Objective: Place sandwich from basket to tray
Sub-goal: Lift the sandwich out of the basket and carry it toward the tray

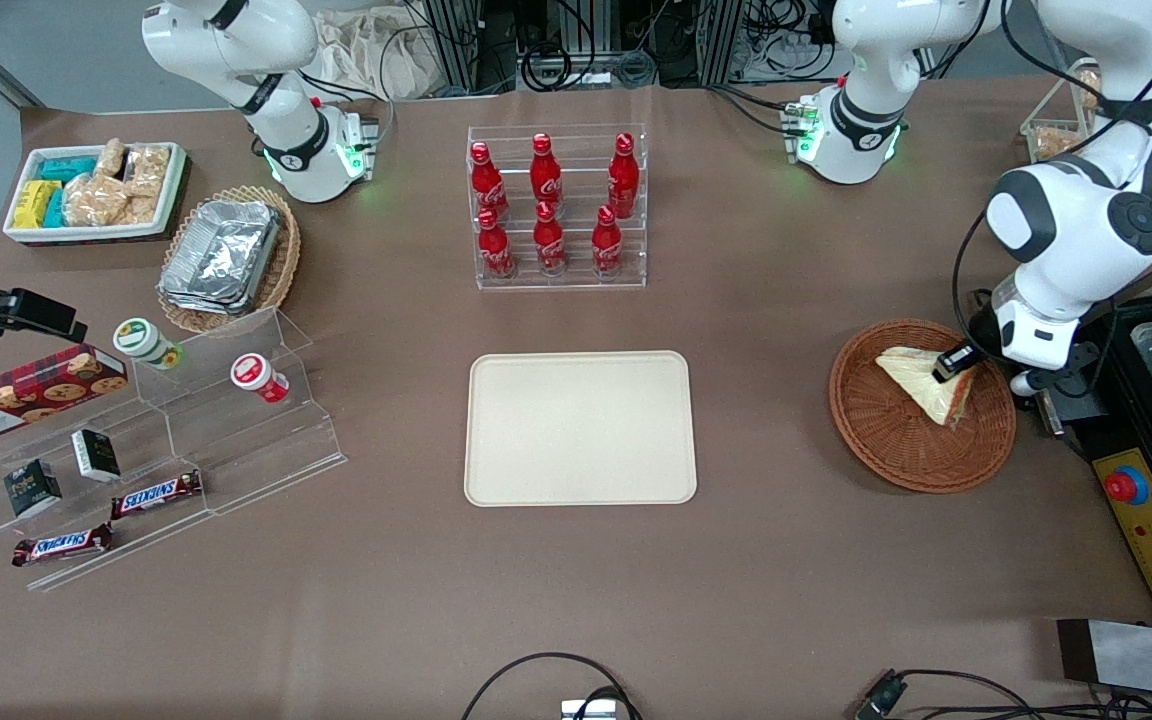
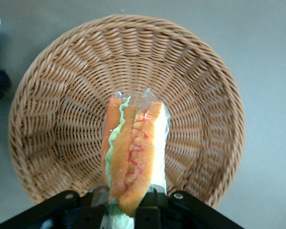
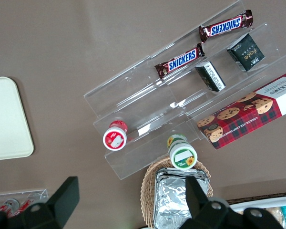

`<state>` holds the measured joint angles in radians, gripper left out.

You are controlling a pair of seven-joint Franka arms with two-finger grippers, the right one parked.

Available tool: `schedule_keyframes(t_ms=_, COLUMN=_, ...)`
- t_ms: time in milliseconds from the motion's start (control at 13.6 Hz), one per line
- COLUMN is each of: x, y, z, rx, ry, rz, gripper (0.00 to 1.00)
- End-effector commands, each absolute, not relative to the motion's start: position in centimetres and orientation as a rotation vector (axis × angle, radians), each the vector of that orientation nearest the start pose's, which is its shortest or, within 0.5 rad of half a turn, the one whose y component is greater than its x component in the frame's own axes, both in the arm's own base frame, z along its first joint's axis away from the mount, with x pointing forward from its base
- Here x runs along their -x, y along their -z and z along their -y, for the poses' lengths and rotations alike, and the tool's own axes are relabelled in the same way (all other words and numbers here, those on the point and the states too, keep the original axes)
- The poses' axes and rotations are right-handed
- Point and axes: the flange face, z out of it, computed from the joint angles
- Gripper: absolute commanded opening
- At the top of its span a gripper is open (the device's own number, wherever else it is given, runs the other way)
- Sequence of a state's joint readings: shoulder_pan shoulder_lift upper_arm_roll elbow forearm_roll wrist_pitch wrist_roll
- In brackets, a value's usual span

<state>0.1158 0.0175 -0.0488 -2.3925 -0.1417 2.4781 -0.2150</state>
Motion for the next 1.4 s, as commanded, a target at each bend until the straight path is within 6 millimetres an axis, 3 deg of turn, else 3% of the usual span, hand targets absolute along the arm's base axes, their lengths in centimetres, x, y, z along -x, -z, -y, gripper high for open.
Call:
schedule_keyframes(t_ms=0, x=-52.2, y=-37.3, z=-0.5, rx=3.158, ry=0.028, rz=0.418, gripper=0.14)
schedule_keyframes(t_ms=221, x=-53.3, y=-40.3, z=4.8, rx=3.160, ry=0.023, rz=0.238, gripper=0.14)
schedule_keyframes(t_ms=736, x=-51.8, y=-40.1, z=17.1, rx=3.106, ry=0.044, rz=-0.193, gripper=0.14)
schedule_keyframes(t_ms=957, x=-50.3, y=-39.9, z=22.5, rx=3.119, ry=0.016, rz=-0.235, gripper=0.14)
schedule_keyframes(t_ms=1325, x=-49.9, y=-38.1, z=30.1, rx=3.146, ry=-0.047, rz=-0.303, gripper=0.15)
